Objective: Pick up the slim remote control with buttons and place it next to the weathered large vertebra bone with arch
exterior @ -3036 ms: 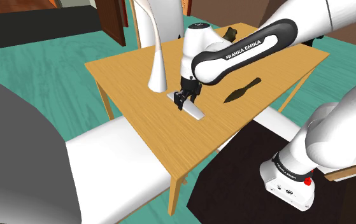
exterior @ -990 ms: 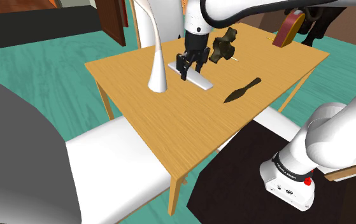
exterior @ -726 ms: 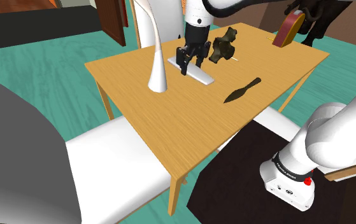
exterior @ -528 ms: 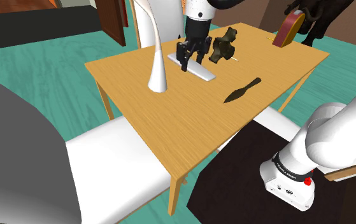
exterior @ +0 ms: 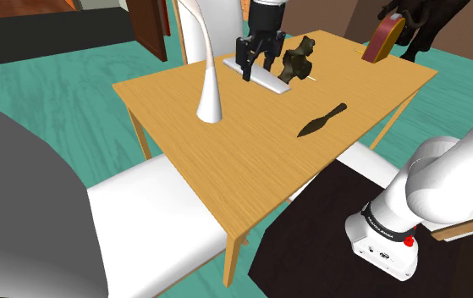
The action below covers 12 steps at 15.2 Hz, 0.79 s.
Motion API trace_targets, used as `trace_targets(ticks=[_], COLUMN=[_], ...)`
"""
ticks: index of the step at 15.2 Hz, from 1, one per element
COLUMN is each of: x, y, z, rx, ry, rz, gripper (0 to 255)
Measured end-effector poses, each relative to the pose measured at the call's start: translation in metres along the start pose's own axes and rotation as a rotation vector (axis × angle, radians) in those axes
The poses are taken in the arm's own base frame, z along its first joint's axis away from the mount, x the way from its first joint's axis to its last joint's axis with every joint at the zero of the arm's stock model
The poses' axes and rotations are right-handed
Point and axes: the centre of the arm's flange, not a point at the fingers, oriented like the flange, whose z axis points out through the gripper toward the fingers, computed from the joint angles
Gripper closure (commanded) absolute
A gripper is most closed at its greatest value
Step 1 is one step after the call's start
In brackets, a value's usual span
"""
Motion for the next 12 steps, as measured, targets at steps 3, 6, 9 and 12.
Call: trace_targets(ticks=[3, 6, 9, 12], x=[0.001, 0.001, 0.001, -0.004], y=[0.006, 0.040, 0.076, 0.119], z=[-0.013, -0.016, -0.012, -0.015], rx=[0.000, -0.001, 0.000, 0.000], ry=[0.000, 0.000, -0.001, 0.000], rz=[0.000, 0.001, 0.001, 0.001], gripper=[255, 255, 255, 255])
